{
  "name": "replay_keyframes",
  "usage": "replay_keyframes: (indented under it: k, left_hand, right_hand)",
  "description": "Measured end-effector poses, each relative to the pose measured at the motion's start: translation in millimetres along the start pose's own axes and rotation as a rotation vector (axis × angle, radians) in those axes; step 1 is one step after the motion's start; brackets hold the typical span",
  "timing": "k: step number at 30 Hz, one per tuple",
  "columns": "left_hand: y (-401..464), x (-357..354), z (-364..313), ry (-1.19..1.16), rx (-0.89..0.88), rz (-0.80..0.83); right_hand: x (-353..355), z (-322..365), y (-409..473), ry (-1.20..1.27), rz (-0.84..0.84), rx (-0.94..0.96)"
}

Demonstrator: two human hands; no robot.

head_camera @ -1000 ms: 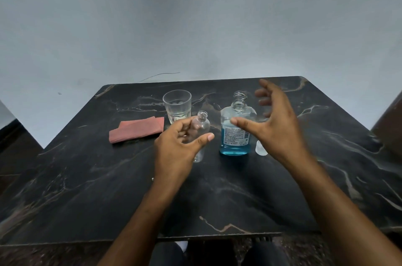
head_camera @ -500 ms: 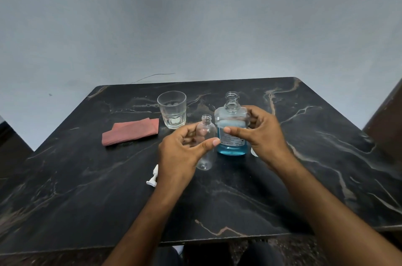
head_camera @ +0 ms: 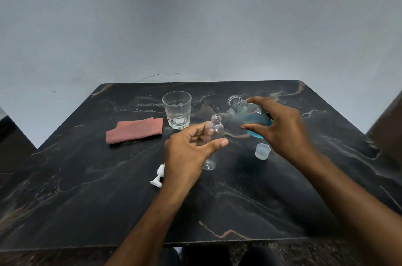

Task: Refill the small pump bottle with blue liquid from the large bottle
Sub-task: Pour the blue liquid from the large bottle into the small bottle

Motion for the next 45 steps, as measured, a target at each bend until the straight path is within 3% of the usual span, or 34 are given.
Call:
replay_keyframes:
  k: [14,45]
  left_hand:
    - [1.3,-3.9,0.4,0.009,0.000,0.021]
    - [3.0,-7.1,7.0,-0.011,-0.019,0.026]
  right_hand:
    - [0.6,7.3,-3.6,-0.197,0.139,0.168]
    - [7.9,16.4,-0.4,-0.313,0.088,0.320]
Point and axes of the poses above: each hand's wrist, its own y-axis towards the middle knuckle, its own x-axis out of the back of the hand, z = x × y, the point moved 5 cm from there along y, towards the middle knuckle, and after that the axes turned 3 degrees about -y, right-handed, at the moved point
